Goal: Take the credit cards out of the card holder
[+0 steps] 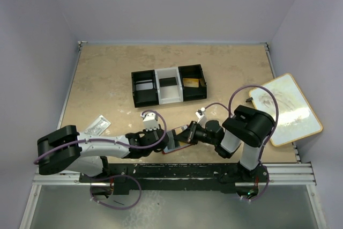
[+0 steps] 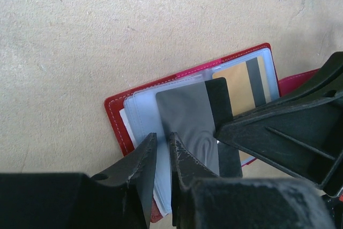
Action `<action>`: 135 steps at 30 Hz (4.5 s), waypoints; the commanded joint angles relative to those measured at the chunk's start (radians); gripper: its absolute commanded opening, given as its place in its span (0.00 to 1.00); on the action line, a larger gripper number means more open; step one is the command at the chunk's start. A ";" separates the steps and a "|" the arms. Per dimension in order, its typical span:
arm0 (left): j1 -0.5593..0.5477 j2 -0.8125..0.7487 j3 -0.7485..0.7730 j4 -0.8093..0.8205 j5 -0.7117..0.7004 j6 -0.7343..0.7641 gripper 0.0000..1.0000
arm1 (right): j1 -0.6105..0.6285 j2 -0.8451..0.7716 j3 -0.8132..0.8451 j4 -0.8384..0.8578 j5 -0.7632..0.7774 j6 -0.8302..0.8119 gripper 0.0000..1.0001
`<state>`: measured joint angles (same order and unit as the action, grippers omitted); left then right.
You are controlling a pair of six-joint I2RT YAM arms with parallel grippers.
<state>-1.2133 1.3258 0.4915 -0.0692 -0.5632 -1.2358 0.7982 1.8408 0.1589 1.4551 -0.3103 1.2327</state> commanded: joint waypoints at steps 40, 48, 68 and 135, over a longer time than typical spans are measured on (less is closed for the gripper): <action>-0.005 -0.055 0.013 0.025 0.047 0.045 0.23 | -0.040 -0.430 0.163 -0.818 0.071 -0.355 0.00; -0.006 0.022 0.059 0.119 0.101 0.084 0.22 | -0.040 -0.444 0.135 -0.797 0.073 -0.301 0.03; -0.020 0.140 0.055 0.025 0.084 0.066 0.04 | -0.040 -0.414 0.103 -0.628 0.006 -0.272 0.11; 0.846 -0.392 0.394 -0.553 -0.015 0.725 0.81 | -0.070 -0.296 0.886 -1.155 0.181 -1.894 0.00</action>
<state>-0.3733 0.9535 0.8902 -0.6533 -0.5694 -0.5358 0.7525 1.4456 0.9165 0.4042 -0.1051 -0.5220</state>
